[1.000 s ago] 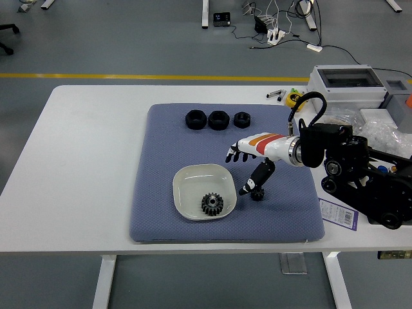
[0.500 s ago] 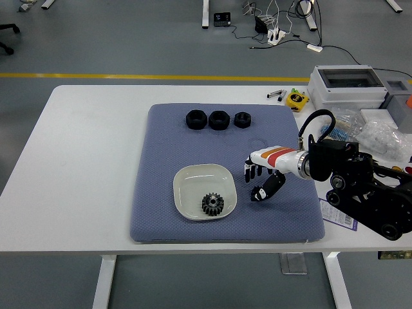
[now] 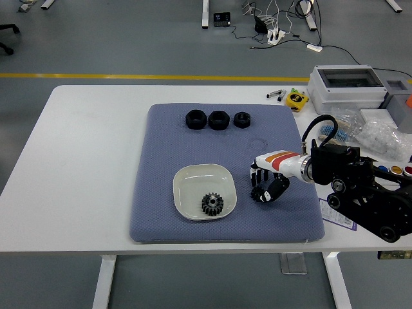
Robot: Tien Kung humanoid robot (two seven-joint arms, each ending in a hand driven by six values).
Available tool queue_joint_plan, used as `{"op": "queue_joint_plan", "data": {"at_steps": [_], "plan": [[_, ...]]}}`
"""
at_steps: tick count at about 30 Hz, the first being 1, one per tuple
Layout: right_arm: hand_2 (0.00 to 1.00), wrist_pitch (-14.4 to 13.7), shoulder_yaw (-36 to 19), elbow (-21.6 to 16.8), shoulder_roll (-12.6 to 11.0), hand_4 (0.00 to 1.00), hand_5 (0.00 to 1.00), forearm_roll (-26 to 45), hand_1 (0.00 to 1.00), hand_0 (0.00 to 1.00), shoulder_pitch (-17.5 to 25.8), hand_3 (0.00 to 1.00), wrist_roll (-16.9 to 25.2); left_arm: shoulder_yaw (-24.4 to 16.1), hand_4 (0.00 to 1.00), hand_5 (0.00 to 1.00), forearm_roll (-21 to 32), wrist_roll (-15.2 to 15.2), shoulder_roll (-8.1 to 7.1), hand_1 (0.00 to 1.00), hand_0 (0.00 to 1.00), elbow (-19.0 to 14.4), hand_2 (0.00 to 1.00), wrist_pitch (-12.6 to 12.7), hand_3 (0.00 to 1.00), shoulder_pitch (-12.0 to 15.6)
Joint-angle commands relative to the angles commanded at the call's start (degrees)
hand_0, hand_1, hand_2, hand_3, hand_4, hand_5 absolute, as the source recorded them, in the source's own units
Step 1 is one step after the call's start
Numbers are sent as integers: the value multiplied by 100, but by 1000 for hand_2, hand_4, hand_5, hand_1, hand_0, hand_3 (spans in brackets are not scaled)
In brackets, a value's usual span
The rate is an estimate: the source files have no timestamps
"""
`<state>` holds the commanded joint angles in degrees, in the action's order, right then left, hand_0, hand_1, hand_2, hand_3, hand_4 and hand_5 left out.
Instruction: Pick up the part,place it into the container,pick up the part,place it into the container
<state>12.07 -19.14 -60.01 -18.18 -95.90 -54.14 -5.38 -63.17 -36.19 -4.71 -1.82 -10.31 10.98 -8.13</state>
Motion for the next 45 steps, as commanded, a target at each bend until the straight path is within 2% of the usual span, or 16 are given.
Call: {"op": "queue_joint_plan", "data": {"at_steps": [7,8,13,14,19,20,25,26,45], "plan": [[561,-7,62,40,2,832,188,7,536,437,11,519,3,3,620,701,-2,-3,1,613,711,0,642,-2,567,-1],[544,-13,69,46,3,793,173,14,503,402,15,512,3,3,619,703,-3,-4,1,613,710,0,642,-2,567,-1],[544,-81,93,65,12,793,173,29,503,402,34,512,21,6,619,703,9,-1,3,613,710,0,642,1,567,2],[509,-93,103,70,18,736,162,27,463,382,37,494,26,9,619,703,7,-1,4,615,710,0,642,1,568,1],[509,-118,132,81,22,736,162,28,463,382,44,494,31,23,619,703,25,2,4,615,710,0,642,2,568,-2],[497,-128,136,80,21,676,187,24,438,345,45,481,34,21,619,703,21,2,4,615,710,0,642,2,569,-4],[497,-209,142,78,18,676,187,-7,438,345,48,481,87,15,619,703,22,2,3,615,710,0,642,0,569,-5],[481,-218,145,77,19,623,196,-12,420,317,47,474,93,14,620,704,18,0,2,614,710,0,641,0,569,-5],[465,-377,78,-11,31,623,196,17,399,320,62,471,172,-1,619,702,-29,-17,-2,614,710,0,642,0,568,32]]}}
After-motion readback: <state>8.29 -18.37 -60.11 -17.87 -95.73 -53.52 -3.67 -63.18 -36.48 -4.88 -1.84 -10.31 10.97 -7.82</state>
